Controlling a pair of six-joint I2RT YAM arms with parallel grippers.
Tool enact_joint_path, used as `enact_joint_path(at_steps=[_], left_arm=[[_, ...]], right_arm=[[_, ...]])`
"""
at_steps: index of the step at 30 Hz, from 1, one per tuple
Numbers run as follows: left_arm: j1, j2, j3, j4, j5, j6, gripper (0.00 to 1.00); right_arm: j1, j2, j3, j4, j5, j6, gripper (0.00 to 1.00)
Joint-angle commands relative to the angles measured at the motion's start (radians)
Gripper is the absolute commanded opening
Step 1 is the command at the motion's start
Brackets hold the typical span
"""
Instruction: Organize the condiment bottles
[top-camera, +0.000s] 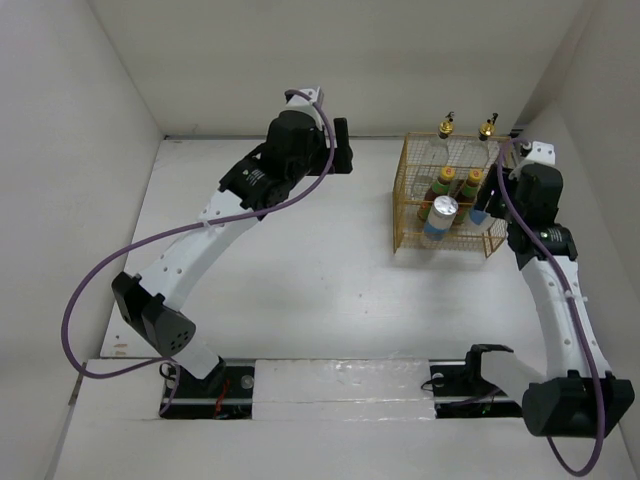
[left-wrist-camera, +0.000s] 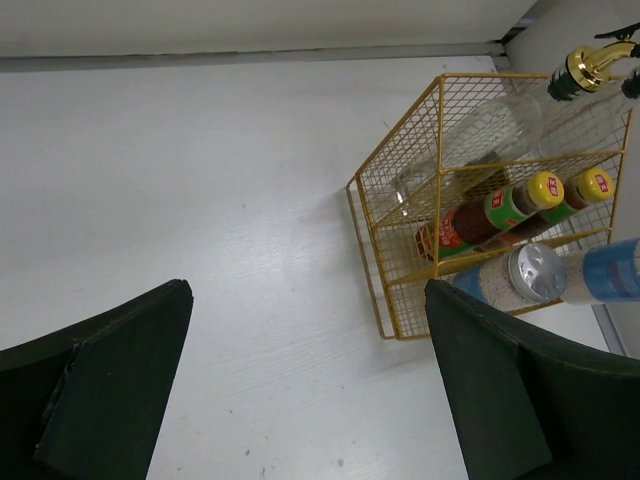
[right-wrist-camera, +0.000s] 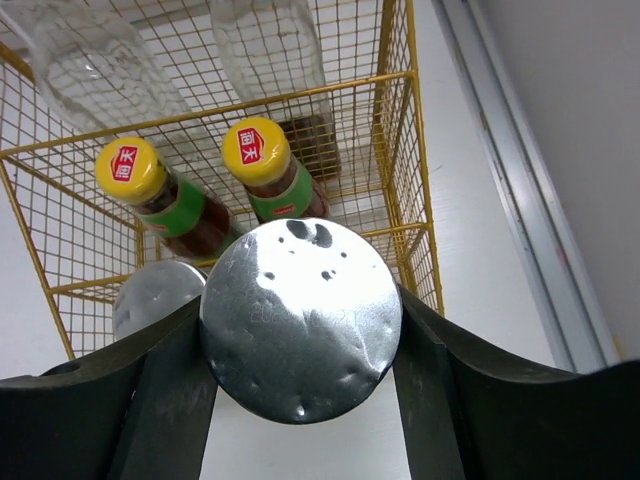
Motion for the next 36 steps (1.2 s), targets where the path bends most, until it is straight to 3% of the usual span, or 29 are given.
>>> enact_joint_path(at_steps=[1,13,17,20,21,28,32,36], left_arm=[[0.0,-0.048,-0.019,0.028,0.004,-0.009,1.0],[0.0,-0.048,-0.068,0.028,0.013,-0.018,1.0],[0.0,-0.038,-0.068,0.028,0.022,-0.018,1.0],[0.0,-0.038,-0.068,0.028,0.022,-0.018,1.0],[0.0,-0.038,-0.068,0.028,0.022,-0.018,1.0],[0.0,-0.02,-0.09,0.028,0.041,-0.018,1.0],[0.0,-0.02,-0.078,0.028,0.05,-0.018,1.0],[0.0,-0.02,-0.056,0.019,0.05,-0.018,1.0]], right_arm=[[-0.021,0.007,-0.012,0.215,-0.027,0.018,0.12],[-0.041,0.127,-0.15,0.324,-0.037,0.029,0.12],[-0.041,0.15,-0.196,0.334,-0.037,0.05,0.17],[-0.041,0.15,-0.206,0.334,-0.025,0.05,0.31],[-0.041,0.159,-0.206,0.334,-0.025,0.05,0.42],[-0.041,0.147,-0.177,0.273,-0.016,0.06,0.85],[-0.041,0.073,-0.106,0.221,-0.016,0.06,0.99],[-0.041,-0.029,-0.043,0.198,-0.025,0.06,0.99]])
